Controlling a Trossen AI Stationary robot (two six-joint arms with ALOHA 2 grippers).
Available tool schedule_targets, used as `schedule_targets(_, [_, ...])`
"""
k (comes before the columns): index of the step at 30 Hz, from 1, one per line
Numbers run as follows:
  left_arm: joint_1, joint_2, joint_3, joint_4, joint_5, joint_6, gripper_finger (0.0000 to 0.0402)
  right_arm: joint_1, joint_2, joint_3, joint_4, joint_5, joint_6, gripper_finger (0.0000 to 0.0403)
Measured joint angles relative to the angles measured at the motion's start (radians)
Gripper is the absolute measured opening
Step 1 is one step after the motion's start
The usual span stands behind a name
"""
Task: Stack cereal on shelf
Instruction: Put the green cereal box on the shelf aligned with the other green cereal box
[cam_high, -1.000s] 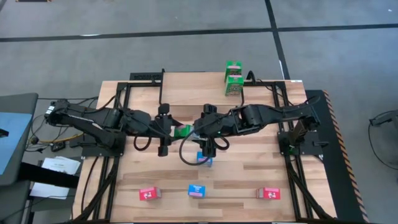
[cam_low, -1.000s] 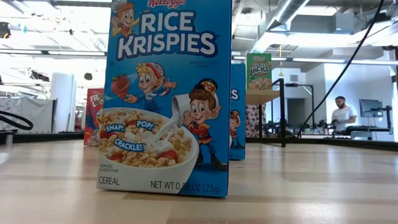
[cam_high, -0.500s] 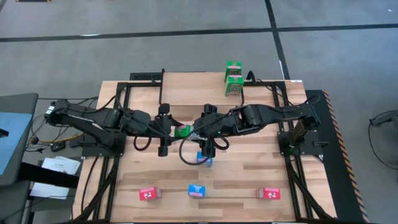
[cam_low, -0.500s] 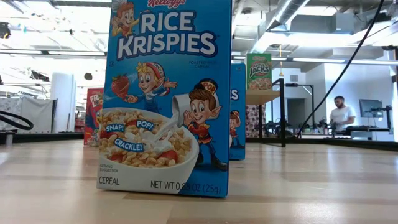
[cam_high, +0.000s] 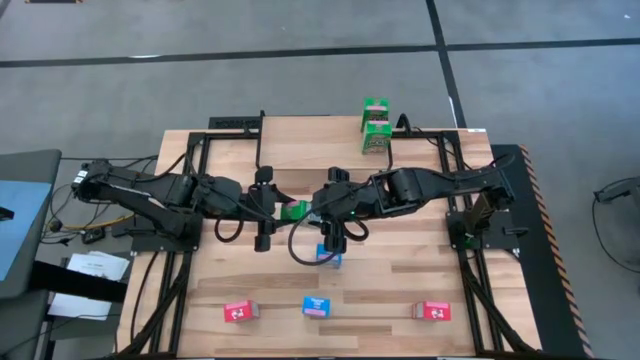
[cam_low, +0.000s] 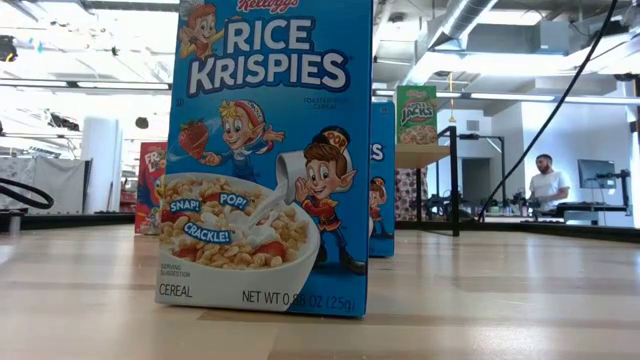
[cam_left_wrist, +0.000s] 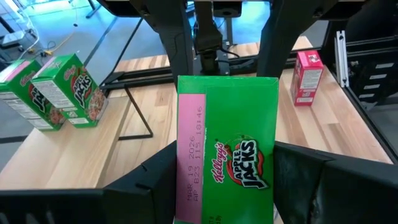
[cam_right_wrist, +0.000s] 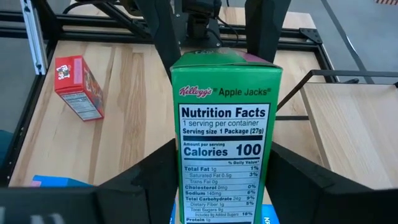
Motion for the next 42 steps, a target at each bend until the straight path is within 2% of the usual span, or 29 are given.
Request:
schedule_targets(5, [0.000, 0.000, 0.000, 0.005, 0.011, 0.010, 0.0185, 0.000, 0.000, 0.000, 0.000, -0.001, 0.000, 0.0221])
schedule_targets(11, [0.001, 0.000, 0.000, 0.012, 0.119, 0.064, 0.0185, 0.002, 0.000, 0.000, -0.001, -0.005, 0.022, 0.0220])
schedule_targets(19, [0.001, 0.000, 0.000, 0.012, 0.133, 0.093, 0.0212, 0.002, 0.000, 0.000, 0.000, -0.009, 0.032, 0.0219])
schedule_targets(23, [0.001, 0.000, 0.000, 0.012, 0.116, 0.095, 0.0230, 0.002, 0.000, 0.000, 0.000, -0.004, 0.037, 0.0219])
schedule_targets(29, [-0.001, -0.009, 0.000, 0.013, 0.011, 0.089, 0.0242, 0.000, 0.000, 0.000, -0.002, 0.010, 0.056, 0.0219])
schedule_targets(42, [-0.001, -0.075, 0.000, 0.012, 0.001, 0.039, 0.0242, 0.001, -0.009, -0.001, -0.072, 0.006, 0.063, 0.0219])
